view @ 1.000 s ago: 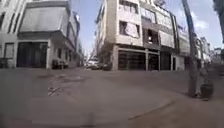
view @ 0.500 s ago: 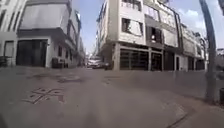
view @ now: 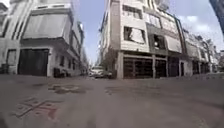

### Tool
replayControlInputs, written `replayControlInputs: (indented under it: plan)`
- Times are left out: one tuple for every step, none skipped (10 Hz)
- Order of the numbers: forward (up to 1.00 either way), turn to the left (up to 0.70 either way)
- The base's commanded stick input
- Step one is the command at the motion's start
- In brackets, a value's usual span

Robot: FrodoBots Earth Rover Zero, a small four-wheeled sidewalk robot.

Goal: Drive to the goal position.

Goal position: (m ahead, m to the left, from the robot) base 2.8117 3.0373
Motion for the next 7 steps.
replayControlInputs:
  plan:
    - [0.85,0.00]
    - [0.85,0.00]
    - [0.85,0.00]
    - [0.85,0.00]
    - [0.85,0.00]
    - [0.85,0.00]
    - [0.85,0.00]
